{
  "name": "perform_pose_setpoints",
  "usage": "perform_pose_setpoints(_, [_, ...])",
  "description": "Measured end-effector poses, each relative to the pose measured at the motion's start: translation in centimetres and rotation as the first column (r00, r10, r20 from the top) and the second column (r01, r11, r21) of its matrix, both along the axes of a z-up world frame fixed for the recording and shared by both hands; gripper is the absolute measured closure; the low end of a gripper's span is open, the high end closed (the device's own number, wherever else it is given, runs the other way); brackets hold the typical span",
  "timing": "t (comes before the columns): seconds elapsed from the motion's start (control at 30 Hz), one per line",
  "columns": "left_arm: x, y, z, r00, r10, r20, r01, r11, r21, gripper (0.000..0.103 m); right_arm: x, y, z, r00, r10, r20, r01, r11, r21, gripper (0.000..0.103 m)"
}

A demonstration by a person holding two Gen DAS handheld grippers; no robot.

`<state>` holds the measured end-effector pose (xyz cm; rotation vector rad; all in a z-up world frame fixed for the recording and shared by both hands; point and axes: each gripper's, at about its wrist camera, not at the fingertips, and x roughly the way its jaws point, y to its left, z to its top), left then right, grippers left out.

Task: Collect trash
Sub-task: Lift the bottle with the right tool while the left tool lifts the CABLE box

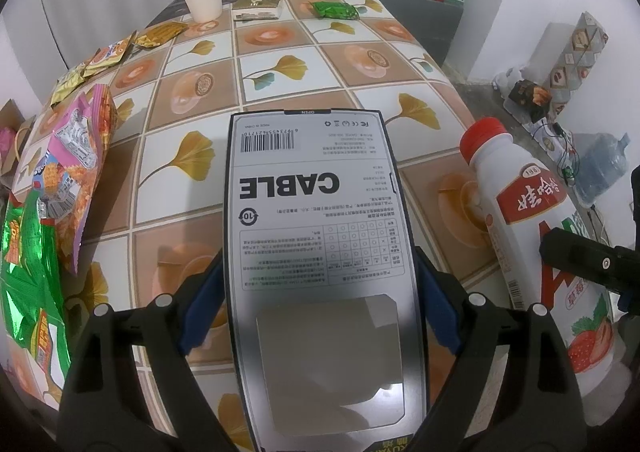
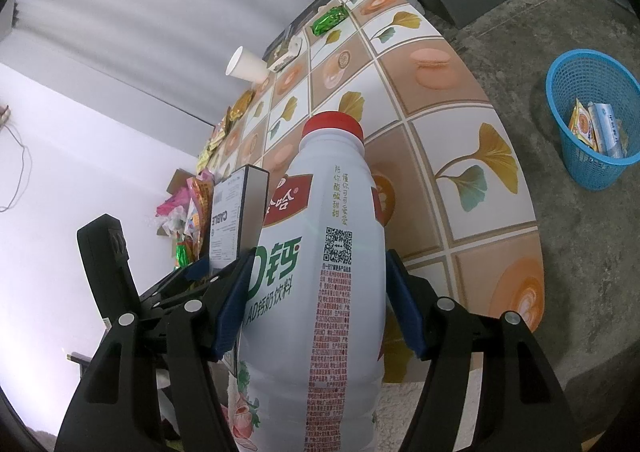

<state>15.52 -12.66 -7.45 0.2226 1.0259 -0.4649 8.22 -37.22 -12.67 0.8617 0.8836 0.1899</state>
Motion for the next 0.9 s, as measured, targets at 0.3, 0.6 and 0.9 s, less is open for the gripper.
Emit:
perform_pose_setpoints(0.3, [0.01,0.06,-0.01,1.0,-0.002,-0.001,0.002,1.0,-0.001,0.021,-0.07,0.0,0.05,1.0,-0.001,-0.001,0.001,1.0,0.003,0.04])
perform_pose_setpoints(0.6, [-0.04,0.06,0.06,1.0,-0.001,0.0,0.001,1.0,-0.002,0.021,-0.1,-0.01,0.04,1.0,-0.004,0.002,0.004,1.0,0.007,0.04])
perform_pose_setpoints(0.9, [-0.18,0.08,0.17,1.0,-0.003,0.003,0.003,1.0,-0.005,0.021,-0.15,-0.18,-0.06,1.0,-0.011,0.006,0.011,1.0,0.013,0.04])
